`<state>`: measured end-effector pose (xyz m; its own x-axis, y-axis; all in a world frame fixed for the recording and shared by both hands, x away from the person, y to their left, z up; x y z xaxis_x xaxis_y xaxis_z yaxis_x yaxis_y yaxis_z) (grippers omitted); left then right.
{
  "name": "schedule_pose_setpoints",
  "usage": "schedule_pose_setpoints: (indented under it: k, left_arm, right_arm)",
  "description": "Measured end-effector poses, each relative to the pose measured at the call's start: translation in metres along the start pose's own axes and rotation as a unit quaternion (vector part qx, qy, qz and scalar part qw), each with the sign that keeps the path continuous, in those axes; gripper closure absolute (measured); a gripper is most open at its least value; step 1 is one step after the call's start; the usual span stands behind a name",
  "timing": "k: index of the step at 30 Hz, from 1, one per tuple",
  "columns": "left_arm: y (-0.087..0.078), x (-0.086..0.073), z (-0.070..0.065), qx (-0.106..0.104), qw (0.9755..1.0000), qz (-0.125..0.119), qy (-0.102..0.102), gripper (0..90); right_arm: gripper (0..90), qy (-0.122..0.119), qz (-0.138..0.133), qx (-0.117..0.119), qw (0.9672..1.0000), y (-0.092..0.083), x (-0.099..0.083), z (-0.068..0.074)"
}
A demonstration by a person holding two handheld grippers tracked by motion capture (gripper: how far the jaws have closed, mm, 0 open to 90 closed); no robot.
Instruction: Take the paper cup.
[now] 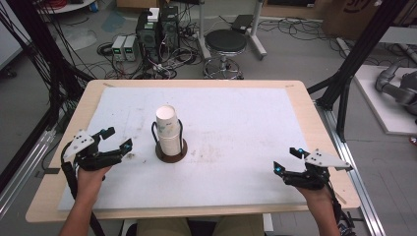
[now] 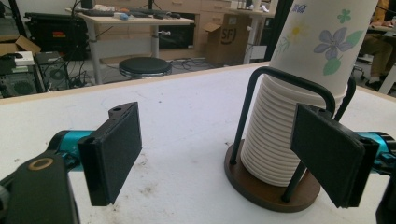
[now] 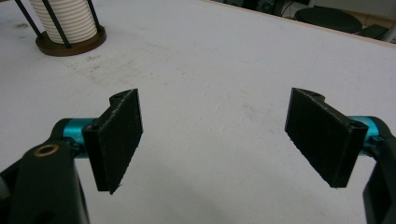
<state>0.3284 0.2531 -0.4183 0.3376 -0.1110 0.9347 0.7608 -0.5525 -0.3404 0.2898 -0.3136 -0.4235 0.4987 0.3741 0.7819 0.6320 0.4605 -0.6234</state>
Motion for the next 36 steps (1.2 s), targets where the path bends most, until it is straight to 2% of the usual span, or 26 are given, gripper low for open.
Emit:
schedule_pose_setpoints:
  k: [7,12,13,15,19,21,23,24,25,31,32,33,34,35,36]
  left_arm:
    - [0.000,0.000,0.000,-0.002,1.0000,-0.001,-0.004,16.7]
    - [0.001,0.004,-0.001,-0.013,0.9998,-0.004,-0.012,16.7]
    - [0.002,0.008,-0.003,-0.027,0.9995,-0.004,-0.015,16.7]
    - [0.002,0.011,-0.005,-0.032,0.9993,-0.003,-0.017,16.7]
    - [0.005,0.030,-0.012,-0.062,0.9980,0.000,-0.011,16.7]
    - [0.009,0.040,-0.016,-0.080,0.9968,0.006,-0.002,16.1]
    - [0.014,0.050,-0.020,-0.091,0.9957,0.012,0.009,15.8]
    - [0.014,0.050,-0.020,-0.091,0.9957,0.012,0.009,15.8]
    - [0.020,0.059,-0.024,-0.102,0.9945,0.020,0.017,15.8]
    - [0.037,0.084,-0.042,-0.143,0.9880,0.038,0.044,16.2]
    - [0.037,0.084,-0.042,-0.143,0.9880,0.038,0.044,16.3]
    - [0.043,0.091,-0.047,-0.151,0.9865,0.041,0.049,16.2]
    - [0.043,0.091,-0.047,-0.151,0.9865,0.041,0.049,16.2]
    - [0.048,0.097,-0.052,-0.158,0.9850,0.044,0.054,16.2]
    - [0.048,0.097,-0.052,-0.158,0.9850,0.044,0.054,16.2]
  right_arm:
    - [19.4,-0.002,0.000,0.001,1.0000,0.001,0.000,0.001]
    - [19.4,-0.001,0.001,0.003,1.0000,0.001,0.000,0.001]
    - [19.4,0.000,0.003,0.004,1.0000,0.001,0.000,0.002]
    - [19.4,-0.002,0.002,0.004,1.0000,0.001,0.001,0.002]
    - [19.4,-0.002,0.003,0.009,1.0000,0.003,0.002,0.003]
    - [19.4,-0.001,0.004,0.010,0.9999,0.004,0.002,0.003]
    - [19.4,-0.004,0.005,0.011,0.9999,0.004,0.001,0.004]
    - [19.4,-0.006,0.005,0.011,0.9999,0.004,0.001,0.004]
    - [19.4,-0.005,0.007,0.012,0.9999,0.005,0.001,0.005]
    - [19.4,-0.010,0.008,0.015,0.9998,0.007,0.005,0.009]
    - [19.4,-0.010,0.009,0.016,0.9998,0.007,0.005,0.009]
    - [19.4,-0.011,0.010,0.016,0.9998,0.007,0.005,0.009]
    - [19.4,-0.011,0.010,0.015,0.9998,0.007,0.005,0.009]
    - [19.4,-0.013,0.008,0.015,0.9998,0.007,0.005,0.009]
    - [19.4,-0.013,0.008,0.015,0.9998,0.007,0.005,0.009]
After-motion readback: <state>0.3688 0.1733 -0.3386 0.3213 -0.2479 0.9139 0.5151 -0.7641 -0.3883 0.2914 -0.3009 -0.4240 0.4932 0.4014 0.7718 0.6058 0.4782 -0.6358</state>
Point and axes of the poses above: each handheld gripper's, and its own axes: y roughly forward along the jaws, x roughly out of its top, z roughly to its left, the point moved 4 cm from there along y, roughly forward along the jaws, and after that the axes turned 12 degrees about z, right-handed, at the moved point
